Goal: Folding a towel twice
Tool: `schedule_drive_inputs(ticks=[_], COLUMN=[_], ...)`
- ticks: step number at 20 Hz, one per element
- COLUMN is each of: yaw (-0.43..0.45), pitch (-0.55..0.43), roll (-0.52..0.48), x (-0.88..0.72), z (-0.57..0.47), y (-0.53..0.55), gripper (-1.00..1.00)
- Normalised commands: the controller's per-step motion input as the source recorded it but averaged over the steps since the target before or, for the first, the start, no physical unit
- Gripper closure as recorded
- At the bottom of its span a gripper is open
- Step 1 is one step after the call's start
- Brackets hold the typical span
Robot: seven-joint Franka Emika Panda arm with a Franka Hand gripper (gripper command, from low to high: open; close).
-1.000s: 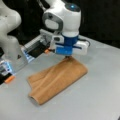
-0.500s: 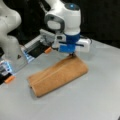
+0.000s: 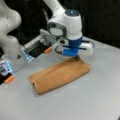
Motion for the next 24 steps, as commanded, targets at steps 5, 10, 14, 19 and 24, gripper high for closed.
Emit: schedule_drive_inputs(ticks=[5,10,14,19,24], yaw=[-0.008,0.025,0.026,-0.015,-0.071], pitch=[-0.090,-0.046,0.032,0.158,0.286], roll=[-0.048,-0.069,-0.062,-0.055,-0.037], x=[0.10,0.02,-0.05,-0.07,0.02], z=[-0.09,-0.02,0.04,0.16,0.33], y=[0.02,0.06,0.05,0.05,0.06], gripper=[-1.00,-1.00,-1.00,-1.00,-1.00])
